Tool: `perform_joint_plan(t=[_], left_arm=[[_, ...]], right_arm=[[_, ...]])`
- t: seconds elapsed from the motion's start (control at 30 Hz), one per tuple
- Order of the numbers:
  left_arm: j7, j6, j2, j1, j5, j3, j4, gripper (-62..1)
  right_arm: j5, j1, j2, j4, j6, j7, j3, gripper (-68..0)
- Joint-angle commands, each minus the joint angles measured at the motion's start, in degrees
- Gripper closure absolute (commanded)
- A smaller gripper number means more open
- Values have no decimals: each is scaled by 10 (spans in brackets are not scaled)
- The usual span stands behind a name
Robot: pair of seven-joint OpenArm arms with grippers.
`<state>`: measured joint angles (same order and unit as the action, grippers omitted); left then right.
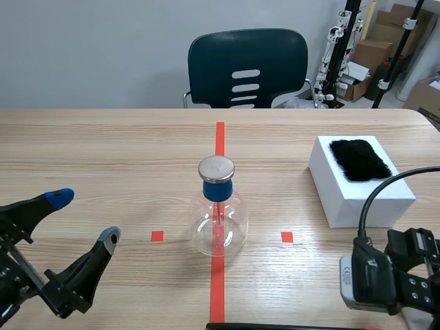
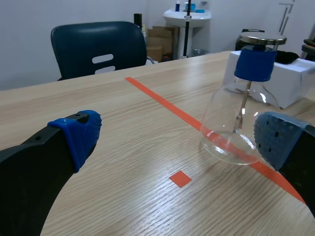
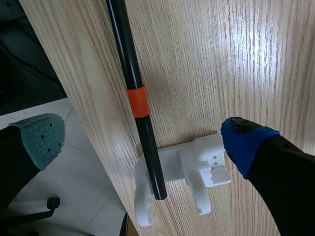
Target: Do the electroscope experiment. pick up the black charging rod
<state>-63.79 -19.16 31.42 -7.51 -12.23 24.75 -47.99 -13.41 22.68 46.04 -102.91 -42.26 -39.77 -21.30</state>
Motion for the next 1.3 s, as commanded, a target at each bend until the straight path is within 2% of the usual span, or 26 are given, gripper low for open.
perform_joint_plan(t=[0.0, 0.1, 0.23, 0.5, 0.63, 1.0, 1.27], left_arm=[[-29, -1, -3, 1, 16, 4, -4, -623], [-44, -1, -3, 1, 51, 4, -3, -623], [-59, -1, -3, 1, 73, 4, -3, -623], [-59, -1, -4, 1, 76, 4, 1, -623], [-72, -1, -4, 1, 122, 4, 1, -623], [-67, -1, -6, 1, 125, 3, 1, -623], [-67, -1, -6, 1, 125, 3, 1, -623]], right_arm=[[3, -12, 1, 7, -5, 3, -7, -679], [5, -26, 0, 21, -5, 6, -25, -679], [13, -39, -5, 37, -5, 7, -41, -679], [23, -49, -19, 58, -5, 7, -47, -679], [23, -55, -19, 60, -5, 18, -47, -679], [23, -57, -19, 62, -5, 37, -48, -679], [42, -57, -26, 79, -5, 45, -48, -663]])
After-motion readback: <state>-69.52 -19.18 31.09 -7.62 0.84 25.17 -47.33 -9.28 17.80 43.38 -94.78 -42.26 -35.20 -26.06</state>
